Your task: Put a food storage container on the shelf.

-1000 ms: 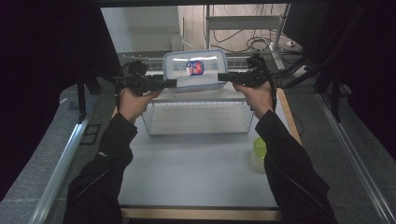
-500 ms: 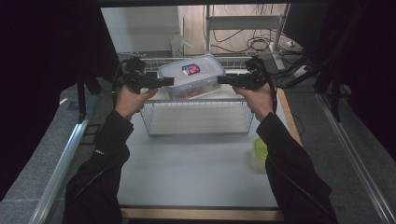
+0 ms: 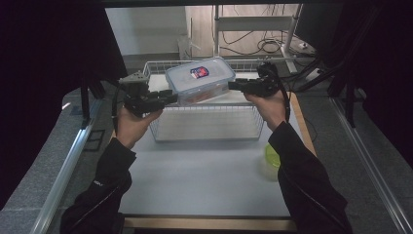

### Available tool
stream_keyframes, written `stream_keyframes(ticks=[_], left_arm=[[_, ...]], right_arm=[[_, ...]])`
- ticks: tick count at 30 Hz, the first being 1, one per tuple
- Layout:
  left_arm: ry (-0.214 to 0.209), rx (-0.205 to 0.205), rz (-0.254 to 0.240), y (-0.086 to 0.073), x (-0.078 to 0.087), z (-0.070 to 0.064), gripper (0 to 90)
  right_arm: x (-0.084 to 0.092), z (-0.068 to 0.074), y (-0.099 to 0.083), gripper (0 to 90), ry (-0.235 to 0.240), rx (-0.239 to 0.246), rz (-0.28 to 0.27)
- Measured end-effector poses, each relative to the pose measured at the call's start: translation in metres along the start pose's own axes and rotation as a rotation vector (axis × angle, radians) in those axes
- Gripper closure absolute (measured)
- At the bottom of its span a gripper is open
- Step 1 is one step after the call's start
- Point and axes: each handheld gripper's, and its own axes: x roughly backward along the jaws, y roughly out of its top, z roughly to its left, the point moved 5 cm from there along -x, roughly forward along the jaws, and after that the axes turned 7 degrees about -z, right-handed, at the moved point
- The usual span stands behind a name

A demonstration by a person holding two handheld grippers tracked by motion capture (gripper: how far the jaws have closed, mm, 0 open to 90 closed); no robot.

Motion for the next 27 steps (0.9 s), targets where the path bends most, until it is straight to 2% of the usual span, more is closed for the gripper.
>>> stream_keyframes(ticks=[3,5,8,10,13,16,18,20,22,27], left_arm=[[0.022,0.001,0.006,-0.002,-0.005,0.003,76.5],[0.014,0.012,0.004,-0.003,-0.008,0.004,78.3],[-0.014,0.013,-0.001,-0.005,-0.008,0.000,79.4],[-0.047,0.019,-0.001,-0.008,-0.007,-0.007,80.7],[-0.062,-0.001,0.021,-0.012,-0.012,-0.014,81.5],[-0.031,-0.026,0.039,-0.011,-0.021,-0.016,81.5],[-0.034,-0.021,0.029,-0.008,-0.025,-0.016,83.3],[-0.007,-0.034,0.034,-0.005,-0.029,-0.014,83.2],[0.000,-0.030,0.039,-0.002,-0.033,-0.011,82.5],[0.052,-0.034,0.052,0.002,-0.039,0.001,79.8]], right_arm=[[0.000,0.002,-0.002,67.3,0.000,0.010,0.014],[-0.001,0.003,-0.005,73.2,0.006,0.018,0.026],[-0.004,0.005,-0.010,78.3,0.023,0.020,0.042],[-0.006,0.007,-0.014,79.7,0.030,0.028,0.058],[-0.010,0.008,-0.017,80.2,0.024,0.043,0.068],[-0.012,0.009,-0.017,80.2,0.025,0.038,0.065],[-0.013,0.010,-0.017,80.2,0.023,0.042,0.066],[-0.013,0.009,-0.017,80.2,0.014,0.048,0.069],[-0.014,0.007,-0.017,80.1,0.012,0.046,0.063],[-0.016,0.004,-0.018,80.1,0.003,0.035,0.066]])
